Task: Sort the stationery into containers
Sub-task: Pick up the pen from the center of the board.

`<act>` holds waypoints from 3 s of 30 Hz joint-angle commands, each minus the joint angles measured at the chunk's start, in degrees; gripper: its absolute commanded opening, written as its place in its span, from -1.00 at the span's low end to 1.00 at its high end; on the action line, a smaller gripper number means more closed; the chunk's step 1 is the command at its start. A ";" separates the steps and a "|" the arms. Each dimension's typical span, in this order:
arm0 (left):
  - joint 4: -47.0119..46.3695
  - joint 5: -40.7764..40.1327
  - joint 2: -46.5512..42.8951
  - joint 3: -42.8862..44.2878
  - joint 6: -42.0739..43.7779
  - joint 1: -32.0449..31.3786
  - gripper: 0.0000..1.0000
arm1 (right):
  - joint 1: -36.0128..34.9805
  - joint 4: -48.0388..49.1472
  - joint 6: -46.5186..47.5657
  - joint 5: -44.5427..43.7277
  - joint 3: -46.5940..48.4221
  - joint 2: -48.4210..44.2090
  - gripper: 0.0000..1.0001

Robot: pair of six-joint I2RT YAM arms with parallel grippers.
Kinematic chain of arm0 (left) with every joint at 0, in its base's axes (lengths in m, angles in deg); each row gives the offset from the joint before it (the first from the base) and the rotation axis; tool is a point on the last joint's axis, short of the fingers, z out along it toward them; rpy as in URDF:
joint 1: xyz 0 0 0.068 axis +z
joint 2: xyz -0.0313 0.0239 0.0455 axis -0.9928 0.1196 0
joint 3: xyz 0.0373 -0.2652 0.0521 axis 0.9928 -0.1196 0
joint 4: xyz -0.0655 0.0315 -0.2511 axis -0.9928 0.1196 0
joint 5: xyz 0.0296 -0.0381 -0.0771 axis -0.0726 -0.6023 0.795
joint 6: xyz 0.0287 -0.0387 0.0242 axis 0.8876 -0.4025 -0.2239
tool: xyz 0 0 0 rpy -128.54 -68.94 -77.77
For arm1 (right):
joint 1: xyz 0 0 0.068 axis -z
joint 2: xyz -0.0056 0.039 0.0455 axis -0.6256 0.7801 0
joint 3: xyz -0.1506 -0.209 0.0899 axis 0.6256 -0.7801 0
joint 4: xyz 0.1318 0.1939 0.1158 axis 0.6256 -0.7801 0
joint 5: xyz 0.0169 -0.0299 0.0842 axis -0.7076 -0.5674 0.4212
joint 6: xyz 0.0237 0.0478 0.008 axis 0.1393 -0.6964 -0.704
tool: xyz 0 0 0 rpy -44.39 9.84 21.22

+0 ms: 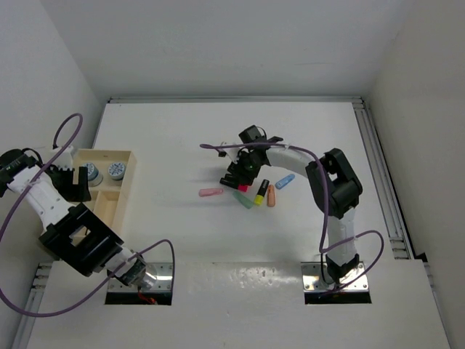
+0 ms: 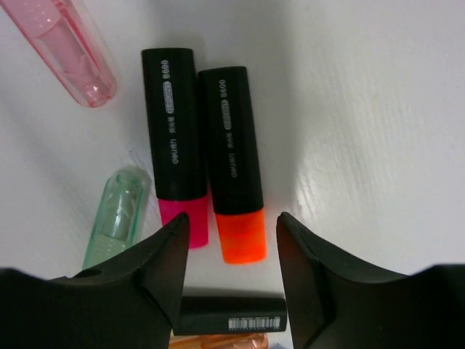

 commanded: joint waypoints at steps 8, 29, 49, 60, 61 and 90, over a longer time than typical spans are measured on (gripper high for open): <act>11.07 18.99 -7.61 3.32 15.88 -0.48 0.66 | -0.36 3.24 4.46 -4.44 -1.57 3.00 -0.12; 10.28 31.92 -19.57 4.10 31.72 -33.85 0.44 | 2.19 -25.31 -14.78 20.86 13.81 -9.74 -1.00; -15.90 10.04 -8.67 5.17 11.05 -86.60 0.19 | 5.62 -29.81 -19.62 32.65 2.21 -21.96 -1.00; -24.52 3.80 -5.95 0.25 8.95 -97.69 0.23 | 5.62 -30.07 -22.17 38.36 0.80 -24.07 -1.00; -25.05 3.53 -5.68 0.16 8.86 -98.04 0.23 | 5.62 -30.07 -22.17 38.89 0.71 -24.33 -1.00; -22.69 -8.42 -7.44 -4.25 -2.62 -85.70 -1.00 | 14.99 -21.81 -35.79 40.56 8.19 -21.52 0.31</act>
